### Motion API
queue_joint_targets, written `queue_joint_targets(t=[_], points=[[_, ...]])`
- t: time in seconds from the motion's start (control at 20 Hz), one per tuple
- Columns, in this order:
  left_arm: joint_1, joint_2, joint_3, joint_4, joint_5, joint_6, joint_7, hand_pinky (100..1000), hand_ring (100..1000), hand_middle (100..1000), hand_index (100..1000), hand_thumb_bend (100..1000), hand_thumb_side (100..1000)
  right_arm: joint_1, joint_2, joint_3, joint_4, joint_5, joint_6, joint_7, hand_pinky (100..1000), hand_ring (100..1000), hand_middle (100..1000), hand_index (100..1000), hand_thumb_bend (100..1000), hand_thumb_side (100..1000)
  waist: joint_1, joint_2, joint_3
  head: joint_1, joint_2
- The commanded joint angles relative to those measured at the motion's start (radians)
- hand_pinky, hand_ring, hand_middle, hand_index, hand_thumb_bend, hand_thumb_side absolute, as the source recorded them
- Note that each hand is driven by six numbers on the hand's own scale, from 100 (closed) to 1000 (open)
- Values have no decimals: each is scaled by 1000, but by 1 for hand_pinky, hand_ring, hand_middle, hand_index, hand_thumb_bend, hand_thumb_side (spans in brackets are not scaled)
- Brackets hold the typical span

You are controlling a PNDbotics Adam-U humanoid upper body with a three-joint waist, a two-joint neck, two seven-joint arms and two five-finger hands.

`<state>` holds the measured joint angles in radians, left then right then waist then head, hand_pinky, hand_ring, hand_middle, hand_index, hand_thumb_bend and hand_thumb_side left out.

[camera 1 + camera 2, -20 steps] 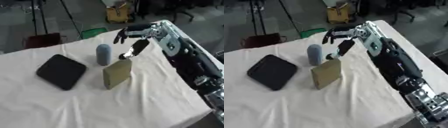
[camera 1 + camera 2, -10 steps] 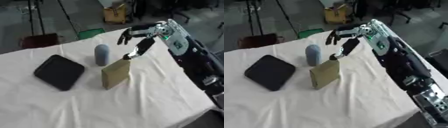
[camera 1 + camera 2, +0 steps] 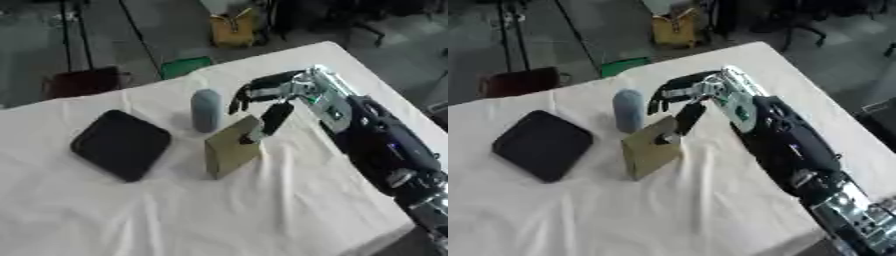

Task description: Pick up objects on the table and place them in the box.

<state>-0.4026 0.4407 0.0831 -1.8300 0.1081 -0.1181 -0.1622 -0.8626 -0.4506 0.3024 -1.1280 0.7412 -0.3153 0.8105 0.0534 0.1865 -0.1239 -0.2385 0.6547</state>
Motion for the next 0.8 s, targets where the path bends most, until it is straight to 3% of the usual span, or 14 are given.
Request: queue_joint_targets(t=[0.05, 0.1, 0.2, 0.25, 0.3, 0.35, 0.5, 0.55, 0.8], points=[[-12, 32, 2, -12, 0, 0, -2, 739, 675, 822, 889, 697, 769, -21, -8, 3, 2, 21, -91, 73, 877, 820, 798, 860, 487, 503, -4, -21, -1, -1, -9], [-12, 32, 2, -12, 0, 0, -2, 739, 675, 822, 889, 696, 769, -22, -6, 4, 3, 27, -94, 71, 870, 806, 762, 837, 466, 479, -4, -21, -1, 0, -9], [-12, 32, 1, -12, 0, 0, -3, 739, 676, 823, 889, 696, 770, -23, -3, 5, -1, 46, -97, 46, 839, 732, 626, 696, 392, 397, -4, -21, -1, 0, -9], [-12, 32, 1, -12, 0, 0, -4, 739, 676, 823, 889, 696, 770, -23, -1, 6, -2, 57, -98, 29, 839, 732, 626, 696, 392, 397, -4, -21, -1, 1, -9], [-12, 32, 1, -12, 0, 0, -4, 739, 677, 822, 889, 695, 770, -24, 0, 6, -3, 67, -99, 13, 797, 635, 488, 527, 262, 277, -4, -21, -1, 1, -9], [-12, 32, 1, -12, 1, 0, -3, 740, 677, 822, 889, 696, 771, -27, 5, 2, -8, 80, -94, -13, 787, 613, 453, 484, 186, 233, -4, -22, 0, 1, -10], [-12, 32, 1, -12, 2, -1, -3, 740, 677, 822, 889, 695, 771, -29, 14, 3, -6, 107, -89, -63, 785, 608, 445, 475, 176, 224, -3, -22, 0, 1, -11], [-12, 31, 1, -12, 2, -1, -3, 740, 678, 823, 889, 693, 773, -39, 29, -2, -12, 102, -88, -81, 752, 578, 368, 397, 130, 181, -2, -23, 2, 1, -12], [-13, 28, 1, -13, 5, -2, -4, 741, 679, 823, 890, 693, 774, -81, 90, -12, -56, 86, -71, -147, 741, 576, 381, 411, 130, 183, 3, -26, 5, -1, -13]])
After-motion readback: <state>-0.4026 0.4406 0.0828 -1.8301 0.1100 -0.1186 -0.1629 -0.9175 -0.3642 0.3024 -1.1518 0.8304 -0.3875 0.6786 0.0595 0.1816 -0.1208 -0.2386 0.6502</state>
